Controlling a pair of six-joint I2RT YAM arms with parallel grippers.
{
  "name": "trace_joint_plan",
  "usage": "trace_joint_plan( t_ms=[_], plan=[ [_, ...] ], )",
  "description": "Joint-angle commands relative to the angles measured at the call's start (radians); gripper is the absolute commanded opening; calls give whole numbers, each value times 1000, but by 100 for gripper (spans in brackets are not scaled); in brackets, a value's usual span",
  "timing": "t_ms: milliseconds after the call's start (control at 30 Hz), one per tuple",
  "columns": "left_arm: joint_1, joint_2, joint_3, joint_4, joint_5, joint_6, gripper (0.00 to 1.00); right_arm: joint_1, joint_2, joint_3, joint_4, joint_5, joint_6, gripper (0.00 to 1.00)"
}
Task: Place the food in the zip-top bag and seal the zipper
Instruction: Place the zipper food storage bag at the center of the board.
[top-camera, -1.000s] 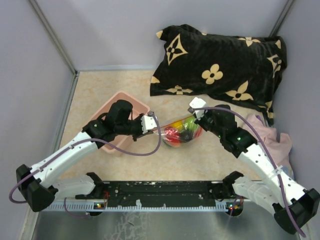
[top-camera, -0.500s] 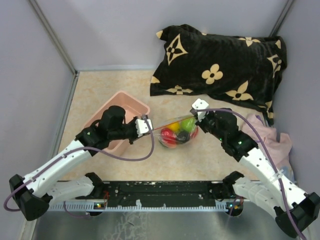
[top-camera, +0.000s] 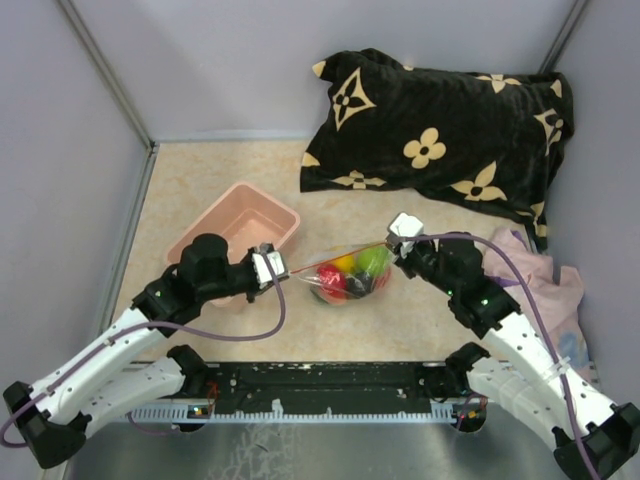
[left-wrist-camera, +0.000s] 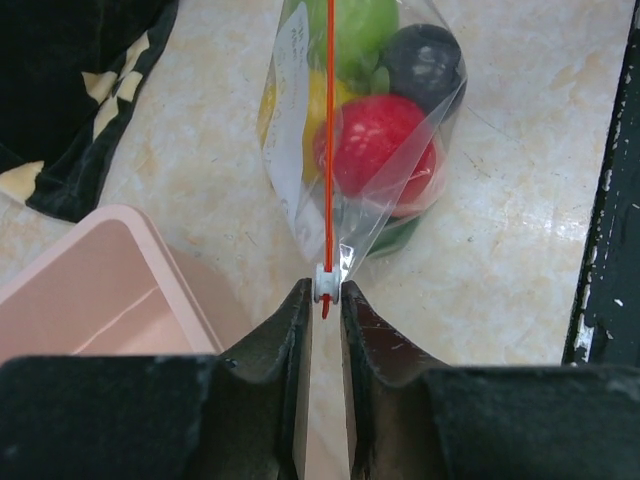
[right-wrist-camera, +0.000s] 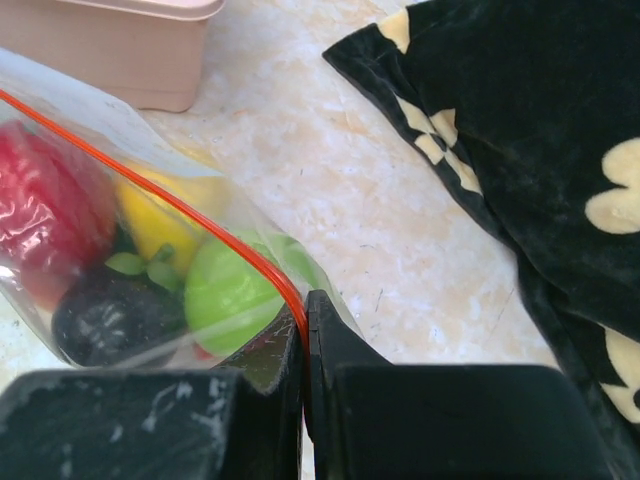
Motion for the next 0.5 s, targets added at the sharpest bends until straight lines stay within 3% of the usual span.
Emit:
trace_joint_plan(
  t_ms=[0, 167, 467],
  plan=[
    [9, -14, -21, 29, -41, -64, 23, -21, 20, 15, 115, -43, 19, 0],
    [9, -53, -52, 94, -86, -162, 30, -20, 47, 24, 138, -34, 34, 2],
    [9, -247, -102, 125, -158, -244, 59, -21, 41, 16, 178, -42, 164, 41]
  ],
)
